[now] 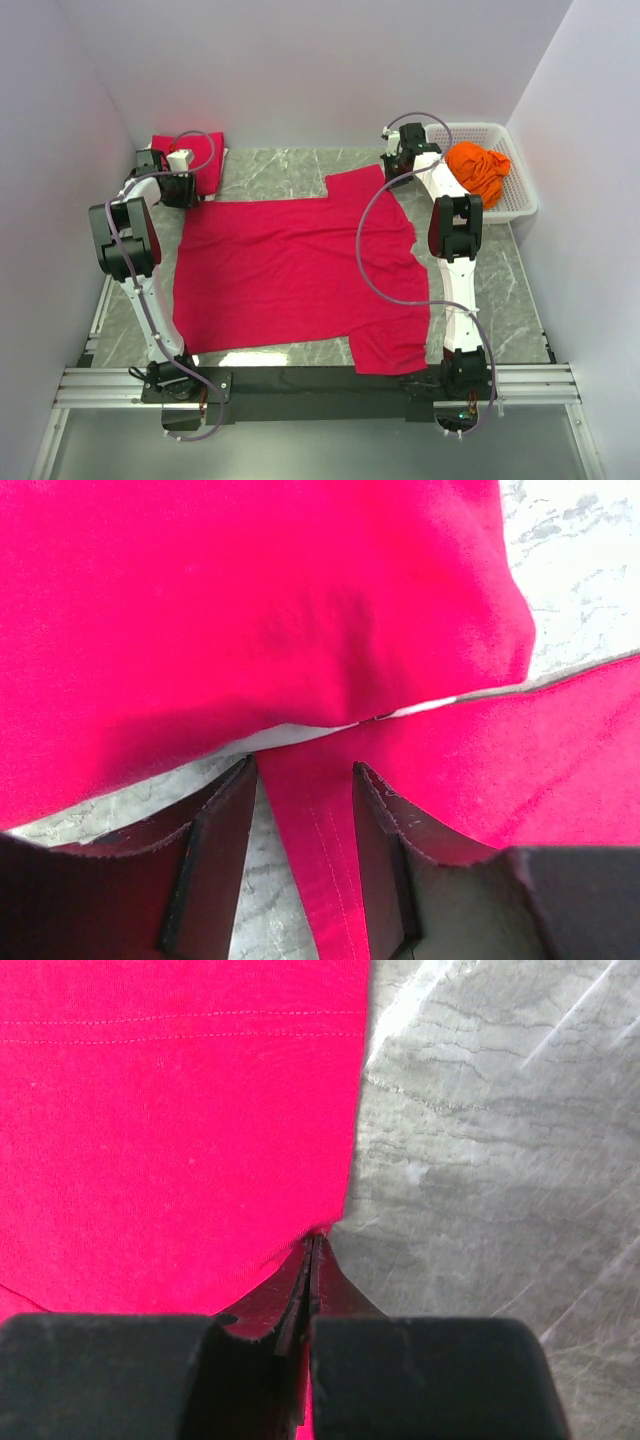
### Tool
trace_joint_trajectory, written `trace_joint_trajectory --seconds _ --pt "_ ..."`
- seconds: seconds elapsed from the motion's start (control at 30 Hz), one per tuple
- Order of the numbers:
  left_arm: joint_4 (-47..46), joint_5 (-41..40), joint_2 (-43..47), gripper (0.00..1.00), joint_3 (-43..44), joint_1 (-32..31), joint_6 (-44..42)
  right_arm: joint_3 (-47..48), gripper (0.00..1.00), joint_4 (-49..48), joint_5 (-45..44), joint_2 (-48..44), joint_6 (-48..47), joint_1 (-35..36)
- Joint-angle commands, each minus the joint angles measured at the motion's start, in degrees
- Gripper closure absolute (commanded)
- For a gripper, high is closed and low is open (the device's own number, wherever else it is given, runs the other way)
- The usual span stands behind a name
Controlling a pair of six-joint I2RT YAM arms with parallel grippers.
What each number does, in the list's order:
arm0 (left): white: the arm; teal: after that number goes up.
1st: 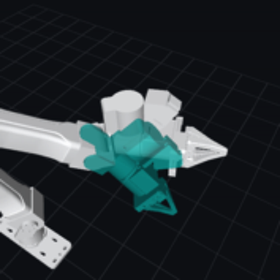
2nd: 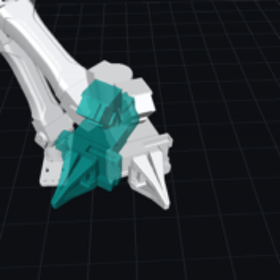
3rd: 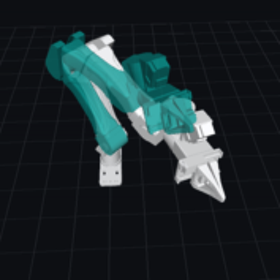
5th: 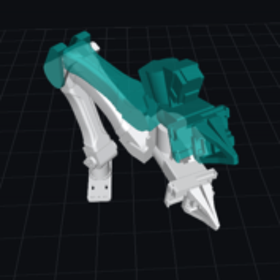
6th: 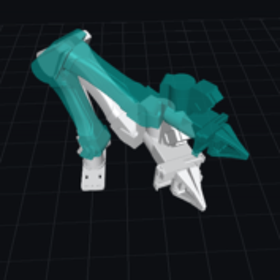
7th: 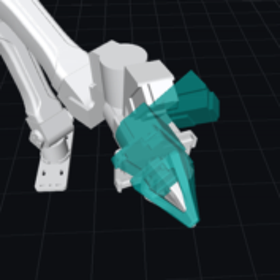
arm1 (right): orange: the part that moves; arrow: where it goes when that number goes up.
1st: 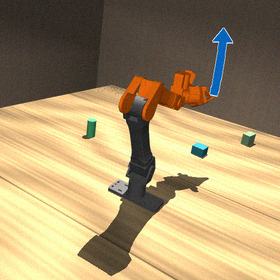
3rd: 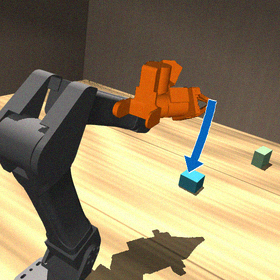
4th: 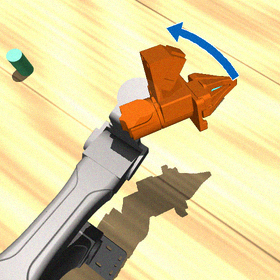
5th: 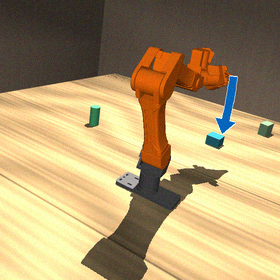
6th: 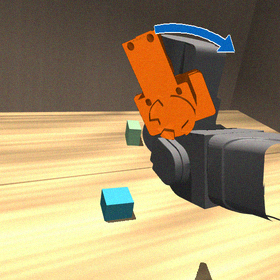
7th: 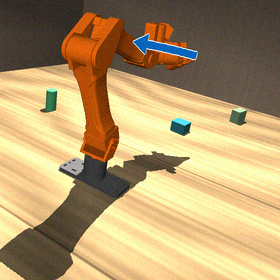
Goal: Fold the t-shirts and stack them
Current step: Flatten the tshirt out
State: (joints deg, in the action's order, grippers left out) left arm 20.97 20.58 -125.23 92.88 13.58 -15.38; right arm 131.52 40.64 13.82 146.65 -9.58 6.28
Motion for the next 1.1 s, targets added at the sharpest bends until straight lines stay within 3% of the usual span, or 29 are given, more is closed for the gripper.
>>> trace_joint_trajectory --seconds 0.0,0.47,0.57,0.7,0.9,1.07 --pt "-3.0 0.4 3.2 0.51 -0.7 0.2 1.3 -1.4 1.00 -1.2 -0.2 -2.2 -0.9 0.1" --pt "-0.7 -1.0 -2.1 0.55 3.6 0.3 2.7 -1.4 1.00 -2.0 0.3 -2.4 -0.8 0.1" --pt "0.0 -0.9 -3.0 0.61 4.6 0.2 2.3 -1.5 1.00 -2.8 1.0 -2.8 -0.4 0.0" --pt "1.7 0.4 -3.4 0.82 5.7 0.2 1.7 -1.0 1.00 -3.4 1.7 -3.5 0.2 0.0" --pt "2.6 2.5 -1.6 0.99 5.6 0.5 1.2 -3.8 1.00 -5.4 2.1 -7.0 0.0 -0.7" --pt "1.9 4.8 1.0 0.99 4.9 1.0 1.4 -4.4 1.00 -5.8 3.3 -9.3 0.7 -2.1"
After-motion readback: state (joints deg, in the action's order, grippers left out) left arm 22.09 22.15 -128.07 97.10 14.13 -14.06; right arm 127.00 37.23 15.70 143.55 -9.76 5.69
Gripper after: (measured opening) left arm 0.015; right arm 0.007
